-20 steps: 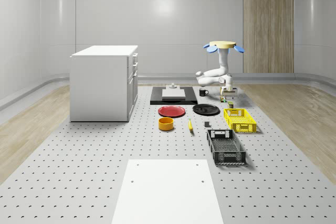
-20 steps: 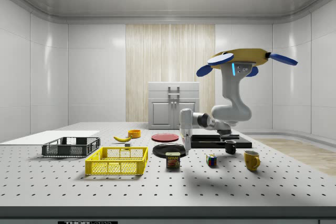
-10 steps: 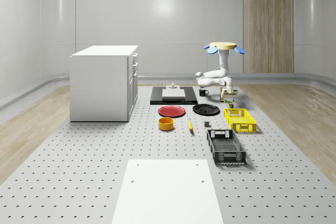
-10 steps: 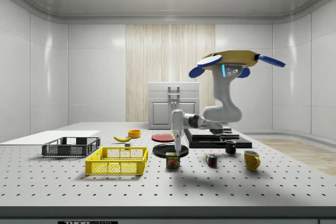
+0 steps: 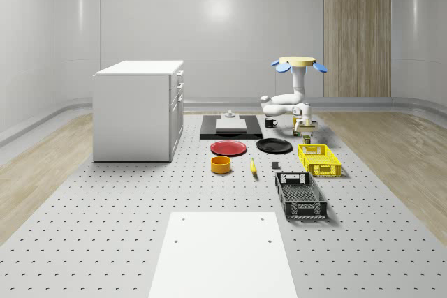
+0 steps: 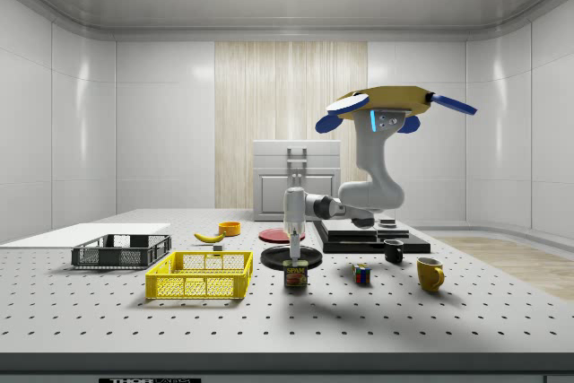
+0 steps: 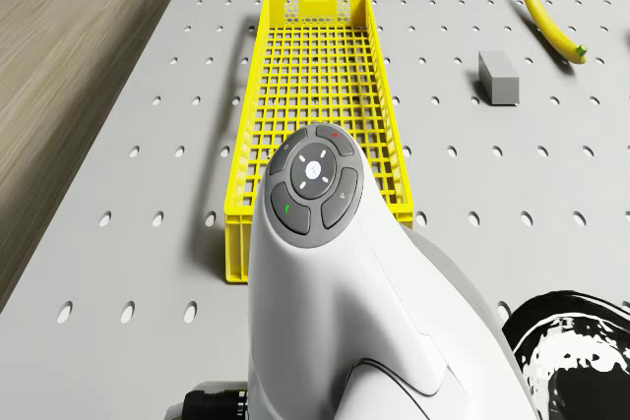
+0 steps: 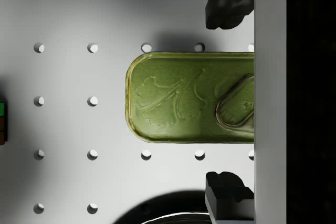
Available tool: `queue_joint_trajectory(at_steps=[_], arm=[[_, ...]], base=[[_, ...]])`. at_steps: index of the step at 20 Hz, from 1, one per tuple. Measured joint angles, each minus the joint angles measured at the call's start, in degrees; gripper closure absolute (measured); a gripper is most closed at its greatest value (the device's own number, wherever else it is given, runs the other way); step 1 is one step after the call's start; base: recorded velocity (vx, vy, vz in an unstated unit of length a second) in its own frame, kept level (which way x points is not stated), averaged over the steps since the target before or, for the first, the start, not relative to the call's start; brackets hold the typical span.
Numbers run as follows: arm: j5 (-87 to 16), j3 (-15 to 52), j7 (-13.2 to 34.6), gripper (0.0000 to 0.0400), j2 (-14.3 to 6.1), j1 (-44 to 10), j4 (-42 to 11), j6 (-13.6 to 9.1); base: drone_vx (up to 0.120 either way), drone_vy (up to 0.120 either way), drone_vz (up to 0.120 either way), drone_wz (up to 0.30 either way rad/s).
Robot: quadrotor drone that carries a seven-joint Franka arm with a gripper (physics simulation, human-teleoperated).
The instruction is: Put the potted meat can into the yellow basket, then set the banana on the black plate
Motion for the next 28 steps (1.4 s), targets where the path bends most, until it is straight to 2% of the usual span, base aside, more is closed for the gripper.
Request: queue_joint_trajectory(at_steps=[10,14,20,23,28], arm=[[-3.97,-4.71,-0.25,0.0,-2.47,-0.21,1.04,3.92],[-4.4,-5.3,-0.18,0.009,-3.04,-0.39,1.24,4.69],[-4.27,-5.16,0.17,0.0113,-3.63,-0.63,1.26,5.15],[-2.7,-3.51,0.58,0.011,-3.73,-0.73,0.91,4.64],[0.63,-0.04,0.98,0.0111,-3.87,-1.0,0.31,3.64]], base=[[0.0,0.0,0.0,0.0],[0.0,0.0,0.0,0.0],[0.0,0.0,0.0,0.0],[0.0,0.0,0.0,0.0],[0.0,0.0,0.12,0.0]])
